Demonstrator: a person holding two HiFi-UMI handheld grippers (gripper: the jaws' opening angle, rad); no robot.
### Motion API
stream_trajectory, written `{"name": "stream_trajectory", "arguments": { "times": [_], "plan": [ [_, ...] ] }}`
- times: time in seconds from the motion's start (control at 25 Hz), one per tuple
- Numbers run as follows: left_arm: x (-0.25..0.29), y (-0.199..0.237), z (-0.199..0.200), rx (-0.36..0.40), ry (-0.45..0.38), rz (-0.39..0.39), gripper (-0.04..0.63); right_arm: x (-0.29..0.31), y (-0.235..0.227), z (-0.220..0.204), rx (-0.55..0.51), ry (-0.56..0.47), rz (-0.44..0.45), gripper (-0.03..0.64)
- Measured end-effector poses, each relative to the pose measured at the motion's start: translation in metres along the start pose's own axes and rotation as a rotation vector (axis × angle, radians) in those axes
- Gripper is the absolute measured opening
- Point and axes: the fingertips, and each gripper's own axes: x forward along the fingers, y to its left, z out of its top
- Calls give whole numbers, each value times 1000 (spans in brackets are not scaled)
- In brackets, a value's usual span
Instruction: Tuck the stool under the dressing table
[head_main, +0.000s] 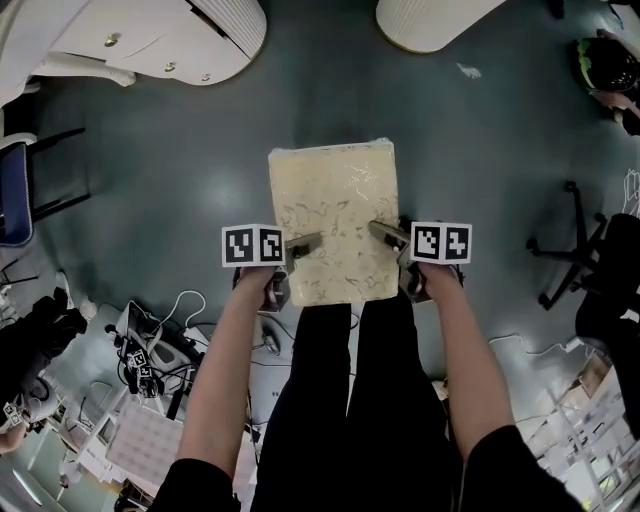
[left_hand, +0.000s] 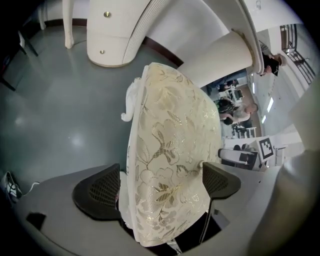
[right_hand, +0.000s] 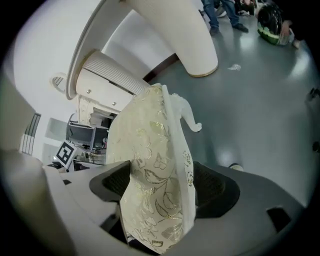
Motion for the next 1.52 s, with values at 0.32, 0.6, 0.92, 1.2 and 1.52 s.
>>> {"name": "stream_trajectory", "arguments": {
  "times": [0.32,0.6,0.92,1.2,1.52],
  "plan": [
    [13,-9,-1,-1,-22,-55,529,8,6,-1,47,-32,92,336],
    [19,-12,-4,65,0,38,552,7,10,0,-56,-42,16,334],
    [13,-11,21,87,-51,90,551,13,18,25,-100,-69,-13,334],
    [1,-6,55,123,-53,109,551,20,32,52,-105,-103,-19,334],
    [-5,-2,109,115,-87,117,551,33,40,106,-130,-139,-15,334]
  ]
}}
